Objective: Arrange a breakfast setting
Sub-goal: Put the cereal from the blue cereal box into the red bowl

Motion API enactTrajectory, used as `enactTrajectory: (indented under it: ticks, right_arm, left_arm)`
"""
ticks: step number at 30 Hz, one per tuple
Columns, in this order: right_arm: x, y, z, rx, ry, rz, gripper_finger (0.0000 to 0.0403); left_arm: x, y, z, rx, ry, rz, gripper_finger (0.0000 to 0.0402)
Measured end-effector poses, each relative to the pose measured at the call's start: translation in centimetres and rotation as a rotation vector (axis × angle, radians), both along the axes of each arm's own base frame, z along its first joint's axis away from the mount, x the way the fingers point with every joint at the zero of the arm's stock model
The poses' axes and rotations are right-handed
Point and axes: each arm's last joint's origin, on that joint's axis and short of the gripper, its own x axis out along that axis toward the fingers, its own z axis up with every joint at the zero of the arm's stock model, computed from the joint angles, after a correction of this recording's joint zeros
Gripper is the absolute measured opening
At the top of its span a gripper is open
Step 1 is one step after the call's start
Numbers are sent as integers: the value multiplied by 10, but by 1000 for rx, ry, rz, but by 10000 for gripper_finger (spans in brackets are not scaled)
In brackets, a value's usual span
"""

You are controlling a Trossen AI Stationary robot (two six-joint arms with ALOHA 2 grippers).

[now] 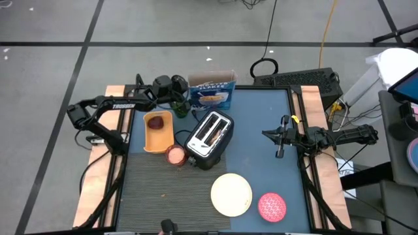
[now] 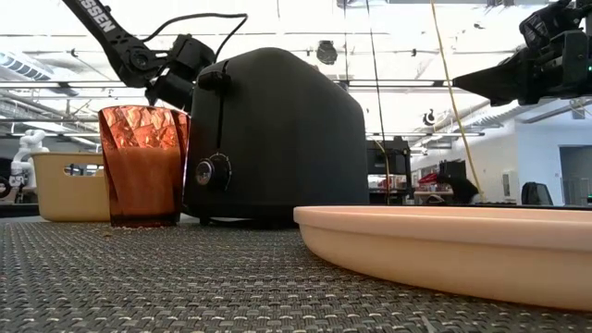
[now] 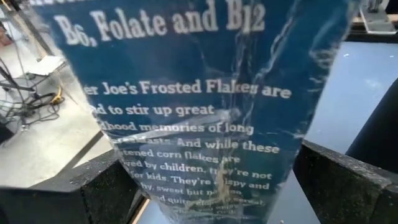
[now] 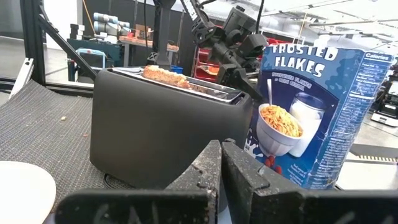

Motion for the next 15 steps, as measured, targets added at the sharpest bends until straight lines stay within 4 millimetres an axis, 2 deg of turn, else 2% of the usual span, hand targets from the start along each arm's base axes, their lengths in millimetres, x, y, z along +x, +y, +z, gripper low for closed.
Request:
enactTrajectory:
  ticks: [3, 6, 15]
  right_arm:
    - [0, 0, 0, 0, 0, -1, 9]
    - [0, 0, 0, 0, 0, 0, 9]
    - [0, 0, 0, 0, 0, 0, 9]
  left_arm:
    - [1, -1, 0, 5, 3, 0, 392]
    - [1, -1, 0, 5, 3, 0, 369]
    - [1, -1, 0, 2, 3, -2, 232]
